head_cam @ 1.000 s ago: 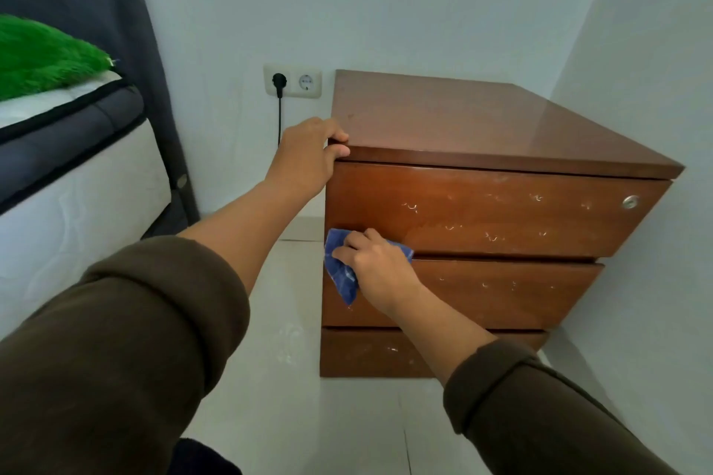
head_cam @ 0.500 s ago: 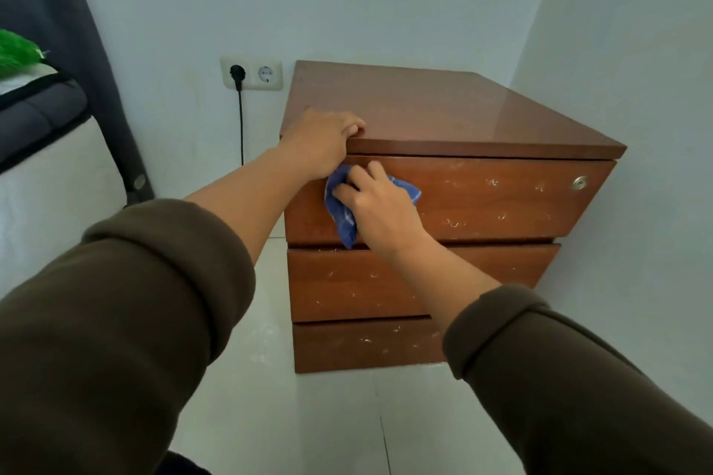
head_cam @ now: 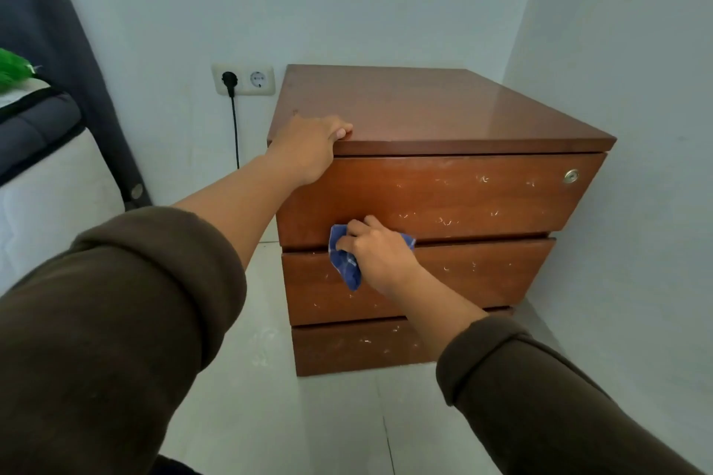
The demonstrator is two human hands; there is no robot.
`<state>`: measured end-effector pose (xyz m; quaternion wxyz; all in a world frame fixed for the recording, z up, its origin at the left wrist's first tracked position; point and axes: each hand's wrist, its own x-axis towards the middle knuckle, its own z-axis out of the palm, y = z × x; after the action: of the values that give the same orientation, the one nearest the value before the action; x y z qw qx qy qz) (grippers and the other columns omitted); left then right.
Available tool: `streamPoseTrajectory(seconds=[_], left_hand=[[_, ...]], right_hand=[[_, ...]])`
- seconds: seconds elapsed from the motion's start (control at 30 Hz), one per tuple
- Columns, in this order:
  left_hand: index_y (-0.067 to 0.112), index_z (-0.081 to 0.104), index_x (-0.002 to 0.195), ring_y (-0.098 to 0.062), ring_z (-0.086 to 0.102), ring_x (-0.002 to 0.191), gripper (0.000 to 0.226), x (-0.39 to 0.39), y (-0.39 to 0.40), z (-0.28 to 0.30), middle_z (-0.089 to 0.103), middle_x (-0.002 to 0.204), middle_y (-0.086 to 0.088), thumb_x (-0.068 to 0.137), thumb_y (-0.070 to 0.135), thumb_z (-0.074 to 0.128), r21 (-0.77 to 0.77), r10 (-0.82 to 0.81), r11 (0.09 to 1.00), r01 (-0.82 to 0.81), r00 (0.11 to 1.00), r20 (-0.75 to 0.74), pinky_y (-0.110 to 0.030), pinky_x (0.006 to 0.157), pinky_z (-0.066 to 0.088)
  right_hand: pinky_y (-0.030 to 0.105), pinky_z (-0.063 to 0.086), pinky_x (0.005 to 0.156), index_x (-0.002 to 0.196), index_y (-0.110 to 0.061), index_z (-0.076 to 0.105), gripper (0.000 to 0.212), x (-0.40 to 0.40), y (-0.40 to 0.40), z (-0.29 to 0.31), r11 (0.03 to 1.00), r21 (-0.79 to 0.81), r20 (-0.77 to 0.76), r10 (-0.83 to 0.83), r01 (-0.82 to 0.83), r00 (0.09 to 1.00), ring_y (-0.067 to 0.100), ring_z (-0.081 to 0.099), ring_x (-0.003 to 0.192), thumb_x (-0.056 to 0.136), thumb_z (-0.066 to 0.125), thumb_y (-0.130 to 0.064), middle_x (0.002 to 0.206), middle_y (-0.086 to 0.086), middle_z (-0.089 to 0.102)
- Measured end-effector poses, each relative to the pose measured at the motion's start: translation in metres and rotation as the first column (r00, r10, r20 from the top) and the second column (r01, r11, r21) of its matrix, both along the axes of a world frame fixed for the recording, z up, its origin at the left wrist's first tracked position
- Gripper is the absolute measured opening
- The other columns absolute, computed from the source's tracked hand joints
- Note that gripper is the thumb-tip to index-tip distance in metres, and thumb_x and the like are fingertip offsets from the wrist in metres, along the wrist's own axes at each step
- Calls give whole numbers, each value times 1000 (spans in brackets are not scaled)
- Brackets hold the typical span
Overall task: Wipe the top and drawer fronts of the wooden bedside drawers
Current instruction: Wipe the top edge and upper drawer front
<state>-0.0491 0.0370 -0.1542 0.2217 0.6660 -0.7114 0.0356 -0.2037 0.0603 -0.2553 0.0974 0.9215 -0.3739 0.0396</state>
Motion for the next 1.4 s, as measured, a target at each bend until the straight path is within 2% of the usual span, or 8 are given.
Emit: streamPoseTrajectory(seconds=[0.17,0.43,0.6,0.7,0.83,0.97,1.17,1.4], left_hand=[[17,49,138,-25,42,132,40,-8,-3,18,49,143,-5,105,24,26,56,-23,998,19,998,57,-33,108,28],[21,41,142,-27,23,144,39,-44,-22,14,41,149,-7,105,22,26,111,-119,988,111,991,66,-41,111,28],[31,39,142,-27,41,135,40,-49,-19,3,43,148,-2,105,26,24,-24,-93,995,98,985,148,-43,105,38],[32,39,142,-25,44,133,39,-50,-19,-2,46,146,1,105,27,26,-108,-59,991,79,983,174,-41,101,41],[32,41,141,-23,45,132,39,-51,-19,-2,47,145,4,105,27,27,-134,-55,988,80,982,183,-41,100,42],[31,40,142,-23,44,133,40,-50,-17,-2,47,145,3,105,26,27,-114,-62,990,84,981,186,-41,101,41],[29,41,141,-26,43,132,41,-53,-21,5,45,146,1,105,33,24,16,-75,997,74,991,111,-40,104,37],[20,52,129,-28,49,121,53,-92,-35,20,56,132,-7,103,42,12,171,-192,969,179,979,63,-43,103,37]], right_hand=[[31,48,47,93,-11,73,28,-22,-5,56,912,-409,254,108,6,961,31,63,82,66,75,-8,90,9,67],[32,50,52,86,-11,73,32,-32,-30,50,930,-349,358,17,117,933,34,61,79,56,83,-7,89,14,64],[44,53,82,115,-11,66,41,-44,-26,-14,980,-129,178,-125,149,976,38,51,112,74,75,-10,122,16,56],[42,55,75,110,-13,68,45,-46,-22,-31,978,-57,190,-185,199,964,37,55,109,67,82,-12,119,15,58],[40,48,93,134,-18,48,44,-50,-25,-41,981,35,99,-191,188,977,31,31,131,91,58,-15,142,9,35],[37,42,94,134,-17,49,40,-53,-22,-32,980,76,110,-190,182,976,29,37,122,94,52,-11,137,9,38],[28,48,49,90,-10,72,30,-76,-14,26,949,-287,401,-7,133,916,31,61,77,61,78,-2,90,12,64],[33,50,59,83,-12,74,30,-86,-47,66,904,-377,411,-31,201,911,31,60,72,56,84,-4,83,10,66]])
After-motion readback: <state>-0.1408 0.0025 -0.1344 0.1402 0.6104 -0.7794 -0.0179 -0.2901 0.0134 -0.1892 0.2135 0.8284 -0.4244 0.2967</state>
